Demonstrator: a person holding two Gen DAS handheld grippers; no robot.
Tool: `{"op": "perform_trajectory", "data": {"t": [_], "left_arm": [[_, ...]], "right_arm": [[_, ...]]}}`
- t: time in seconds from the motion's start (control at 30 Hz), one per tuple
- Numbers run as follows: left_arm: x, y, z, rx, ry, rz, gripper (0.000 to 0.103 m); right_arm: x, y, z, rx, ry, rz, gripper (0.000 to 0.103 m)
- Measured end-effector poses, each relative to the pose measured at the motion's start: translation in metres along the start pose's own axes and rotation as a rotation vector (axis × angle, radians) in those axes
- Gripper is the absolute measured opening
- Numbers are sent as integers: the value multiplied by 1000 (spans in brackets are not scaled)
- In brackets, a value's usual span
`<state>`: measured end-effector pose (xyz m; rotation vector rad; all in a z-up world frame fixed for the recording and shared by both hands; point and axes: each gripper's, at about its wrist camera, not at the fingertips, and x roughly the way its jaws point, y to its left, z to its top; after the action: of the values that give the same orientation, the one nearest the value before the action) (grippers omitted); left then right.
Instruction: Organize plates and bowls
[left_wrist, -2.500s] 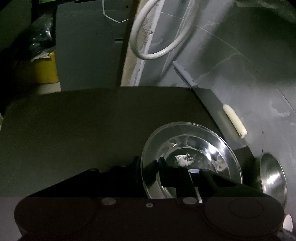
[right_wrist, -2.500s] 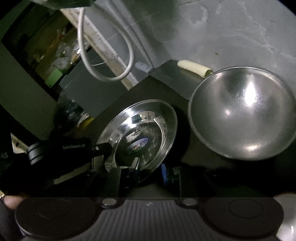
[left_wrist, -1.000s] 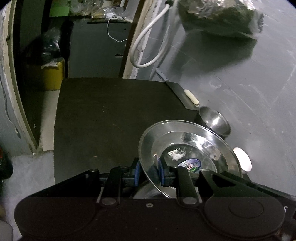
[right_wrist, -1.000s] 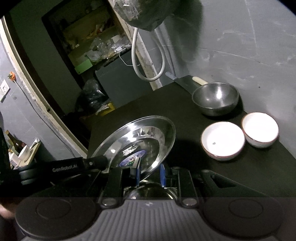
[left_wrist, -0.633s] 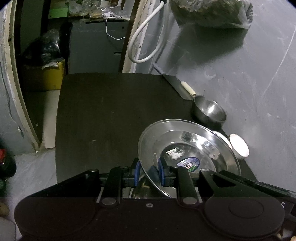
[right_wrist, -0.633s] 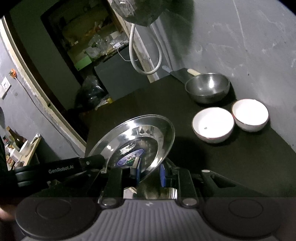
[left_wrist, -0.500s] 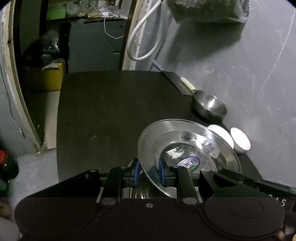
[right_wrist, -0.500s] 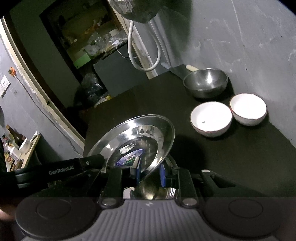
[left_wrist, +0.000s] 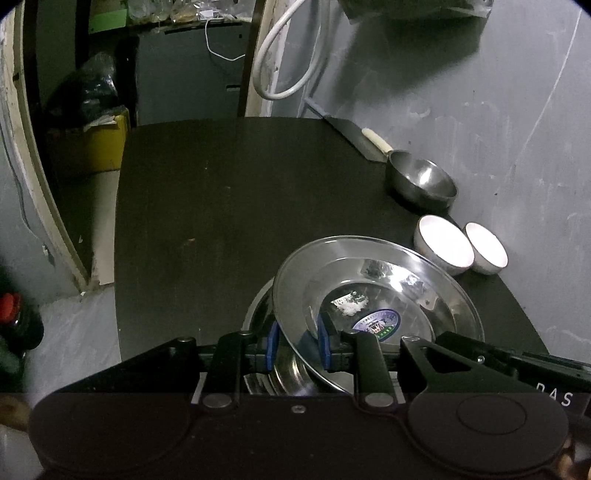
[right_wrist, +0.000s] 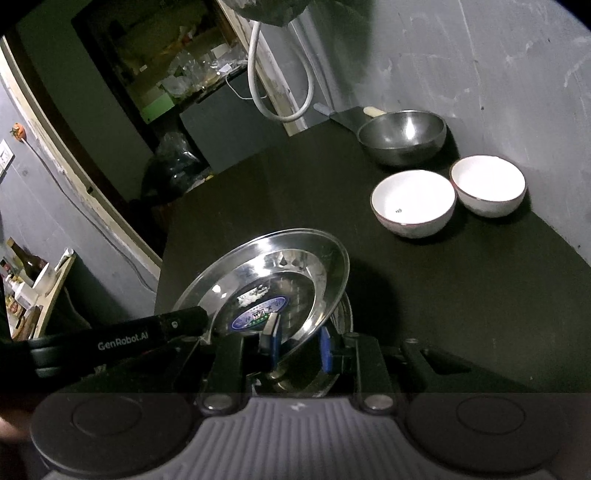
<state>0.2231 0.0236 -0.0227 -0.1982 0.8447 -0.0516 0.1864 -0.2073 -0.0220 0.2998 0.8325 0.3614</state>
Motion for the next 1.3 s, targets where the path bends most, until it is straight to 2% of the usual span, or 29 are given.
{"op": "perform_trajectory", "data": {"t": [0.67, 1.3], "left_arm": [[4, -6, -9, 11, 37, 33, 25], [2, -2, -14, 2, 51, 86, 26]], "right_arm": [[8, -7, -5, 22, 34, -1, 25], [22, -6, -5, -12, 72, 32, 27]]}}
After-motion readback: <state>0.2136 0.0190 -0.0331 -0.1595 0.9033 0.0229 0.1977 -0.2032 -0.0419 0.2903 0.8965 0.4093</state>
